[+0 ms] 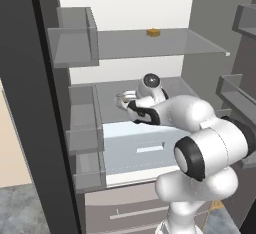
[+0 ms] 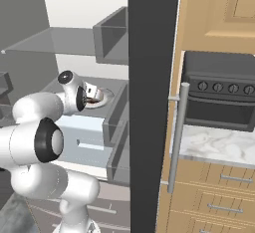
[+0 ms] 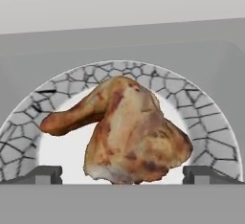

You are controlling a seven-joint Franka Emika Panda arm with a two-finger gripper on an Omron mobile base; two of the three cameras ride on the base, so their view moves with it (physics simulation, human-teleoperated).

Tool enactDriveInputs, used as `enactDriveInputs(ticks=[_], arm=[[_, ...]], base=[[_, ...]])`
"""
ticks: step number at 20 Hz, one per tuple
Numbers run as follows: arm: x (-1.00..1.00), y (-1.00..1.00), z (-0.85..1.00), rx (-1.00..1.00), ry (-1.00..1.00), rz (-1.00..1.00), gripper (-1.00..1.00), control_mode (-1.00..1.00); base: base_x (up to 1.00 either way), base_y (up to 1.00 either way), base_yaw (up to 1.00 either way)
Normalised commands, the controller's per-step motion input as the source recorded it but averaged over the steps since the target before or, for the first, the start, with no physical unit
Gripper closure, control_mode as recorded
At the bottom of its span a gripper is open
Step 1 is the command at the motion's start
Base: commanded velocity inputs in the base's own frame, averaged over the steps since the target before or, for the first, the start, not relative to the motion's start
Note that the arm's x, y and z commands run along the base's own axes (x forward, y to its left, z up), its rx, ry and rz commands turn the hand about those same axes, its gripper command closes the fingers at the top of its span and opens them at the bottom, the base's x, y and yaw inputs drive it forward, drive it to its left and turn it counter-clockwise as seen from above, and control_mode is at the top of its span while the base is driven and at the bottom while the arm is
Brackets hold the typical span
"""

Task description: Retrieve the chicken drumstick from the fridge and place it on the saucepan with marinade on the stove.

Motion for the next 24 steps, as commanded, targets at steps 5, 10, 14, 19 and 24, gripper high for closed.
enactDriveInputs(ticks=[5, 10, 14, 19, 24], arm=[[0.36, 0.00, -0.13, 0.00, 0.00, 0.00, -1.00, -1.00], [0.29, 0.00, -0.17, 0.00, 0.01, 0.00, -1.00, -1.00], [0.26, 0.00, -0.18, 0.00, 0.01, 0.00, -1.00, -1.00], [0.09, 0.00, -0.21, 0.00, 0.05, 0.00, -1.00, -1.00], [0.01, 0.00, -0.30, 0.00, 0.12, 0.00, 1.00, -1.00]], base=[[0.00, 0.00, 0.00], [0.00, 0.00, 0.00], [0.00, 0.00, 0.00], [0.00, 0.00, 0.00], [0.00, 0.00, 0.00]])
